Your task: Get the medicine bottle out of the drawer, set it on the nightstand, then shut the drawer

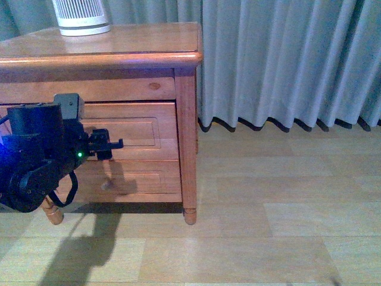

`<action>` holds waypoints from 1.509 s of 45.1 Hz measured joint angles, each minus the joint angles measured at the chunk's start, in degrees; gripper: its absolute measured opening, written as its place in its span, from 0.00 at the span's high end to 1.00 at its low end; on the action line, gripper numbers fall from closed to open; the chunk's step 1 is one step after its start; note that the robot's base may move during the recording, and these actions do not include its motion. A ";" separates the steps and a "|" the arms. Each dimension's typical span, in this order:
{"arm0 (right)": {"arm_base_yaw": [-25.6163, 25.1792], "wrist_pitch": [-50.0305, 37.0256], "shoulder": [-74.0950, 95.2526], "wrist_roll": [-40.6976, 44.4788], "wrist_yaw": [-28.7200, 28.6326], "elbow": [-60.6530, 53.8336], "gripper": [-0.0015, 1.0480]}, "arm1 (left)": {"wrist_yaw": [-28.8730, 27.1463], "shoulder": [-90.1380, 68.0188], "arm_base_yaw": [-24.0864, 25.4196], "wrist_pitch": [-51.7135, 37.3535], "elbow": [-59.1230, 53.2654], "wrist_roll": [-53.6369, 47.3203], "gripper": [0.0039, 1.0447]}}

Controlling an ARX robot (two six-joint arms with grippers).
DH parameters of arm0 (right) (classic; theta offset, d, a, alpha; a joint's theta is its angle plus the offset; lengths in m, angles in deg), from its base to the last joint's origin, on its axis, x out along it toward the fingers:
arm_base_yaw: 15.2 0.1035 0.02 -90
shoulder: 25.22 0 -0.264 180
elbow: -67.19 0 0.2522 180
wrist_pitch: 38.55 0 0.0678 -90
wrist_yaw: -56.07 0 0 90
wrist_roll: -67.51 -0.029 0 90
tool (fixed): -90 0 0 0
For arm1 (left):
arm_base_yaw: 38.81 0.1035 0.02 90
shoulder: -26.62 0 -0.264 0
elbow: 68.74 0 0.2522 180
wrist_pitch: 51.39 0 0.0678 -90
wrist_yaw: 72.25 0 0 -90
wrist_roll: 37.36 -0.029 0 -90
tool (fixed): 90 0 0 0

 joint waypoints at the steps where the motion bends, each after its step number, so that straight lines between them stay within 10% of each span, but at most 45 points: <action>1: 0.00 0.00 0.00 0.00 0.00 0.00 0.07 | -0.07 0.00 0.04 -0.02 0.00 0.02 0.63; 10: 0.00 0.00 0.00 0.00 0.00 0.00 0.07 | 0.15 0.00 0.46 -0.26 -0.02 0.35 0.77; 68: 0.00 0.00 0.00 0.00 0.00 0.00 0.07 | 2.71 29.03 -1.09 0.81 -45.00 -2.43 0.72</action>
